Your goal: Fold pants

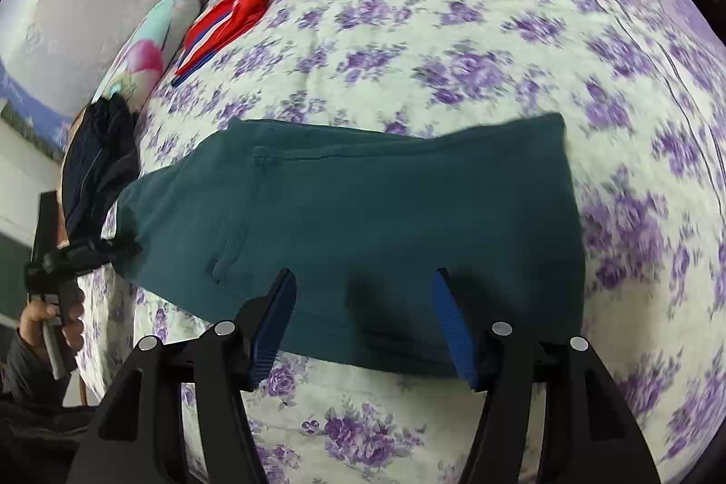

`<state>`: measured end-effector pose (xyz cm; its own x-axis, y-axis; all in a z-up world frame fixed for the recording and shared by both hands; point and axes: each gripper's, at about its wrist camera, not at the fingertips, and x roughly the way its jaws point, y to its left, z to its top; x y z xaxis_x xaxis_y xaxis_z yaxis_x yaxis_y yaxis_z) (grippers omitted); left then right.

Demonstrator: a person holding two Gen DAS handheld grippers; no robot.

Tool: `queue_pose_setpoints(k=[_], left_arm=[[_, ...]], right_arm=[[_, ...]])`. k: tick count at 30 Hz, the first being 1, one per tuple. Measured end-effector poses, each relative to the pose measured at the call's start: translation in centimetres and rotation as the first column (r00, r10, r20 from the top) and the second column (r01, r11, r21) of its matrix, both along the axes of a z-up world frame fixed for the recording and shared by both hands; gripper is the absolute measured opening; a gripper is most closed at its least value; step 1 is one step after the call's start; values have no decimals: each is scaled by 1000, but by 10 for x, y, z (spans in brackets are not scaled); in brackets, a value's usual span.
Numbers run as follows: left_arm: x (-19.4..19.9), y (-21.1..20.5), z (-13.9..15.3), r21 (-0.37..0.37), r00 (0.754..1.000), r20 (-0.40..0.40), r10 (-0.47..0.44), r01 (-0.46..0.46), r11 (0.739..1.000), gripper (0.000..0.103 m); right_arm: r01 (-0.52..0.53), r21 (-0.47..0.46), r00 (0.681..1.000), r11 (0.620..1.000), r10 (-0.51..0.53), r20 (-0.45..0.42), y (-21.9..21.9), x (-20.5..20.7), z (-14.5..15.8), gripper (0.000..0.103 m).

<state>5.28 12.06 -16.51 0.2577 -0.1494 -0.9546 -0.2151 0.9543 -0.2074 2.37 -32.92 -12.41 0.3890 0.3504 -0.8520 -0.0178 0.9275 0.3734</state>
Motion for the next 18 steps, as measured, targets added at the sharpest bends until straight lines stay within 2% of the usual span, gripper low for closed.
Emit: queue_pose_setpoints(k=[4, 5, 6, 7, 8, 9, 10, 11, 13, 14, 17, 18], left_arm=[[10, -21, -10, 130, 995, 14, -100, 97, 987, 72], [12, -26, -8, 155, 992, 17, -128, 124, 980, 67], [12, -29, -6, 156, 988, 16, -151, 147, 977, 47], [12, -34, 0, 149, 982, 8, -189, 185, 971, 33], [11, -38, 5, 156, 977, -5, -213, 211, 965, 26], [8, -49, 16, 214, 970, -11, -243, 239, 947, 25], [4, -59, 30, 235, 959, 11, -283, 272, 933, 25], [2, -66, 41, 211, 950, 36, -311, 297, 931, 25], [-3, -83, 69, 81, 927, 111, -358, 351, 933, 25], [-4, -92, 81, 29, 915, 143, -378, 378, 925, 25], [-5, -138, 105, -96, 862, 223, -456, 485, 869, 27], [-1, -155, 105, -128, 850, 239, -469, 506, 853, 33]], right_arm=[[17, 7, 1000, 1000, -17, -8, -1, -3, -3, 63], [17, 7, 1000, 1000, -17, -6, 0, -4, -3, 63], [20, 11, 1000, 1000, -20, 0, 0, -4, -2, 63], [23, 16, 1000, 1000, -23, 6, 0, -5, -1, 63], [27, 21, 1000, 999, -27, 10, -1, -5, 0, 63], [32, 26, 999, 999, -32, 16, -2, -5, 2, 63], [36, 30, 999, 999, -37, 20, -3, -5, 2, 63], [42, 35, 999, 999, -43, 25, -3, -5, 3, 63], [47, 52, 998, 998, -49, 31, -2, -4, 4, 63], [47, 60, 998, 997, -49, 33, -1, -3, 4, 63], [39, 81, 999, 996, -42, 34, 3, -2, 5, 63], [35, 83, 999, 996, -38, 32, 5, -2, 5, 63]])
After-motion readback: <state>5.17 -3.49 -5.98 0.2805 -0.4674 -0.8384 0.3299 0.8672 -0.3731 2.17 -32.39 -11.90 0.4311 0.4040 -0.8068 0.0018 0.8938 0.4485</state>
